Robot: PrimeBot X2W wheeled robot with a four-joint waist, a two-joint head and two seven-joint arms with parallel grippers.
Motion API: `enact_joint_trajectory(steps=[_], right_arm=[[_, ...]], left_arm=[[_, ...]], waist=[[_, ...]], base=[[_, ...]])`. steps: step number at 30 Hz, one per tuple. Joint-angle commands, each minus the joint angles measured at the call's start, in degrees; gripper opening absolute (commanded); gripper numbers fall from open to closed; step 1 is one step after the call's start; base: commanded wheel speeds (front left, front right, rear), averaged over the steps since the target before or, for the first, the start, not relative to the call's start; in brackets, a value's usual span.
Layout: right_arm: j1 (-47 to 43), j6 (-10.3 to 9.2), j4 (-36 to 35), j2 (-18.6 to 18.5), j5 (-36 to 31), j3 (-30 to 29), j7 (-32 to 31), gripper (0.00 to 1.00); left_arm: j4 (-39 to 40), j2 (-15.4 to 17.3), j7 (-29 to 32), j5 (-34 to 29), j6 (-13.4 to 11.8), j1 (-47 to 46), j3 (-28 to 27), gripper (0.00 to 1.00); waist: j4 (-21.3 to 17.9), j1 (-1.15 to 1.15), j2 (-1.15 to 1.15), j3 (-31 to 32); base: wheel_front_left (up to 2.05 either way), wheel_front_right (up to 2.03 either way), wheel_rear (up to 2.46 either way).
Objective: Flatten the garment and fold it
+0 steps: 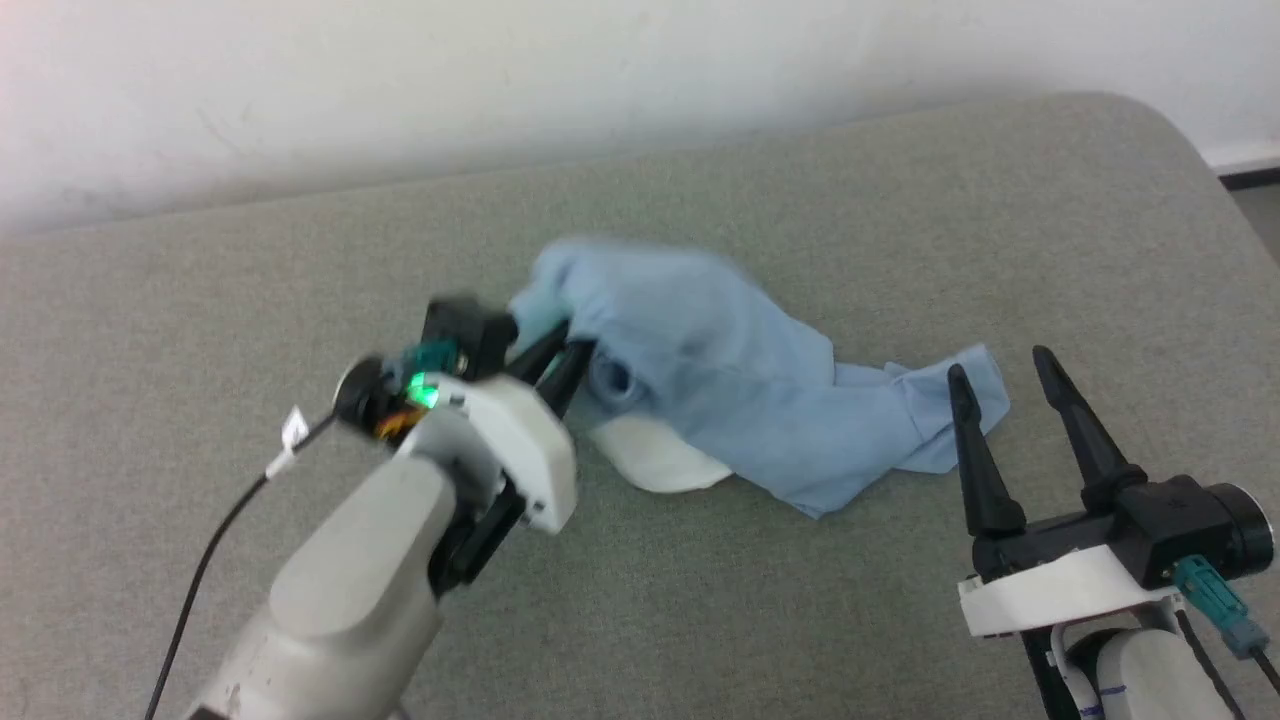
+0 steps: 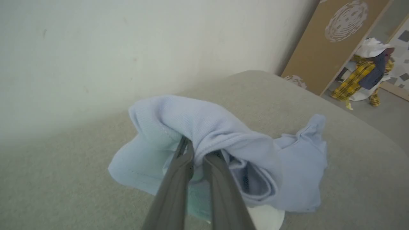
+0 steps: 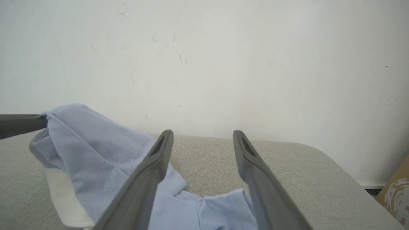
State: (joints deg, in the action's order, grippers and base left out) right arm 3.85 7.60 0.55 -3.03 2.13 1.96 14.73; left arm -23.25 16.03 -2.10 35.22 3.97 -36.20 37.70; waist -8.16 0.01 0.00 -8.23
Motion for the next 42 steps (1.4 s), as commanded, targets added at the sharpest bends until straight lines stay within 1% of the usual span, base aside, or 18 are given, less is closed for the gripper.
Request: enact_joint_trajectory(steps=[1,2,5,8,11,13,16,19,22,23,25,28,33,37,39,42], right_arm=[[0.61,-0.11,0.16,0.15,0.43,0.39,0.27,1.0],[0.73,-0.11,0.36,0.15,0.44,0.64,0.27,1.0],[1.0,-0.11,1.1,0.15,0.36,1.24,0.27,1.0],[0.89,-0.11,1.87,0.15,0.19,0.96,0.27,1.0],[0.49,-0.11,2.8,0.15,-0.28,0.95,0.27,1.0],[0.13,-0.11,3.31,0.15,-0.51,0.91,0.27,1.0],[-0.77,-0.11,4.02,0.15,-0.8,0.64,0.27,1.0],[-1.8,-0.11,4.77,0.15,-0.88,0.33,0.27,1.0],[-3.08,-0.11,5.22,0.15,-0.59,-0.18,0.27,1.0],[-3.45,-0.11,5.35,0.15,-0.49,-0.22,0.27,1.0],[-4.14,-0.11,5.6,0.15,-0.35,-0.23,0.27,1.0],[-5.18,-0.11,5.92,0.15,0.08,-0.51,0.27,1.0],[-6.94,-0.11,6.49,0.15,0.34,-0.86,0.27,1.0],[-7.24,-0.11,6.72,0.15,-1.23,-1.01,-0.47,1.0],[-6.9,-0.11,6.75,0.15,-2.21,-1.47,-2.32,1.0],[-5.82,-0.11,7.4,-0.77,-2.91,-1.83,-8.44,1.0]], left_arm=[[-2.65,0.72,-0.14,-0.71,-0.59,1.63,0.5,0.51],[-4.97,0.89,-0.11,-1.05,-1.29,2.41,0.75,1.0],[-9.63,0.48,-2.05,-1.27,-2.24,3.46,0.67,1.0],[-11.74,-0.46,-6.25,-0.61,-2.61,3.72,-0.62,1.0],[-11.84,-0.96,-9.88,-0.58,-3.05,4.03,-1.63,1.0],[-10.67,-0.77,-11.56,-0.7,-4.05,4.64,-3.03,1.0],[-6.55,-0.16,-12.68,-0.98,-5.53,6.94,-5.93,1.0],[1.68,0.46,-12.85,-2.07,-5.7,11.28,-10.16,1.0],[9.21,1.4,-12.87,-5.95,-6.26,17.67,-12.99,1.0],[11.42,1.43,-12.87,-7.27,-6.81,19.86,-14.04,1.0],[15.89,0.81,-12.88,-9.55,-7.92,24.37,-16.68,1.0],[20.84,-0.61,-12.88,-12.95,-8.72,31.0,-19.68,1.0],[24.97,-3.53,-12.89,-18.0,-8.77,39.54,-23.46,1.0],[25.95,-5.65,-12.89,-20.59,-7.36,41.35,-24.89,1.0],[25.97,-6.6,-12.89,-21.49,-6.5,41.22,-25.34,1.0],[25.61,-7.69,-12.89,-22.6,-5.26,40.41,-25.95,1.0]], waist=[[0.05,-0.01,0.0,-2.25],[0.29,-0.01,0.0,-2.5],[1.26,-0.01,0.0,-2.96],[2.74,-0.01,0.0,-2.26],[4.29,-0.01,0.0,-0.6],[5.29,-0.01,0.0,0.96],[6.68,-0.01,0.0,3.25],[7.95,-0.01,0.0,5.28],[9.02,-0.01,0.0,6.82],[9.31,-0.01,0.0,7.18],[9.82,-0.01,0.0,7.86],[10.52,-0.01,0.0,8.58],[11.21,-0.01,0.0,9.38],[12.6,-0.01,0.0,9.14],[13.64,-0.01,0.0,8.91],[15.26,-0.01,0.0,8.1]], base=[[0.0,0.0,0.0],[0.0,0.0,0.0],[0.0,0.0,0.0],[0.0,0.0,0.0],[0.0,0.0,0.0],[0.0,0.0,0.0],[0.0,0.0,0.0],[0.0,0.0,0.0],[0.0,0.0,0.0],[0.0,0.0,0.0],[0.0,0.0,0.0],[0.0,0.0,0.0],[0.0,0.0,0.0],[0.0,0.0,0.0],[0.0,0.0,0.0],[0.0,0.0,0.0]])
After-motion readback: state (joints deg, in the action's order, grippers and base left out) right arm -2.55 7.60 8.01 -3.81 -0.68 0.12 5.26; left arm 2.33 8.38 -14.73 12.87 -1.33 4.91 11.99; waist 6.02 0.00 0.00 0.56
